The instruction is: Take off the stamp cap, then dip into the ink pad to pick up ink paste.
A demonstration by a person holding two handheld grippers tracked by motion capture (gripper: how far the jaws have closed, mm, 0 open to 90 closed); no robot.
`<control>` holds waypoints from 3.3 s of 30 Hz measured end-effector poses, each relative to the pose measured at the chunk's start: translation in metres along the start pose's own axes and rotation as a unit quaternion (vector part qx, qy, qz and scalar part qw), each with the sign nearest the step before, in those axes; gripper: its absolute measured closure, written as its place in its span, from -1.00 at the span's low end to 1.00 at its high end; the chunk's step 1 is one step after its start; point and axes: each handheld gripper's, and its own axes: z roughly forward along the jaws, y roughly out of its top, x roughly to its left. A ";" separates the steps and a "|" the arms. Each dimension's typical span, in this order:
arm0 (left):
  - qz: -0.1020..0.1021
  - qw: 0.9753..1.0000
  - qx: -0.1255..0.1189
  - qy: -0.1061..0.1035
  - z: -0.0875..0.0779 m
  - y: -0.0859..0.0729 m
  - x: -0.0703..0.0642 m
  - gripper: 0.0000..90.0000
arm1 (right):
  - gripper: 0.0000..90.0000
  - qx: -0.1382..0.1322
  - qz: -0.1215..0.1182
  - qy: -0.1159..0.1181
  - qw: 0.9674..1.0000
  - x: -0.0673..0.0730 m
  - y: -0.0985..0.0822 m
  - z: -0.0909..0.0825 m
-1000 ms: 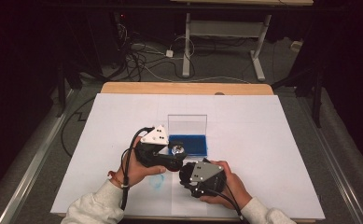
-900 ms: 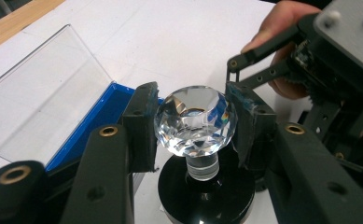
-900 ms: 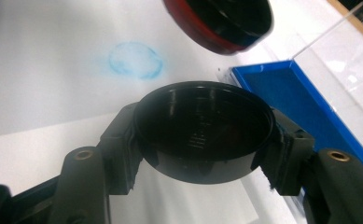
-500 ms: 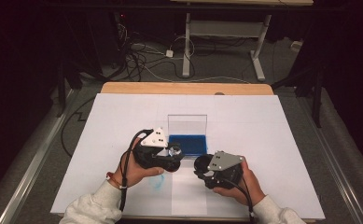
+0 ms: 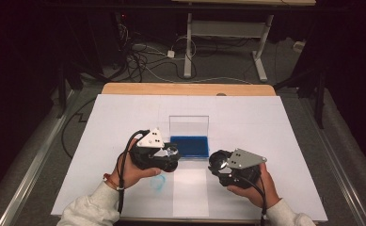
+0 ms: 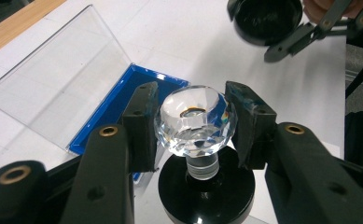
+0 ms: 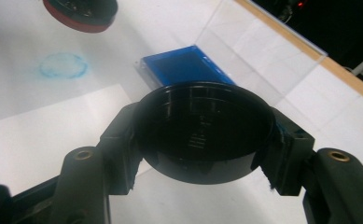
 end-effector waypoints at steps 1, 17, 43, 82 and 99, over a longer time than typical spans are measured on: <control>0.000 1.000 0.000 0.000 0.000 0.000 0.001 0.23 | -0.13 0.001 0.002 -0.003 1.000 -0.001 -0.001 -0.002; -0.010 1.000 -0.010 0.023 -0.002 -0.004 0.008 0.23 | -0.13 -0.009 0.042 -0.044 0.998 -0.021 -0.032 -0.033; -0.002 1.000 -0.013 0.014 0.009 0.006 0.012 0.23 | -0.13 0.008 0.052 -0.067 0.996 -0.030 -0.050 -0.041; -0.016 1.000 0.000 0.018 0.092 0.016 0.071 0.23 | -0.13 0.031 0.060 -0.062 0.996 -0.031 -0.056 -0.033; -0.022 0.999 -0.025 0.024 0.095 -0.005 0.069 0.23 | -0.13 0.039 0.061 -0.048 0.996 -0.032 -0.060 -0.029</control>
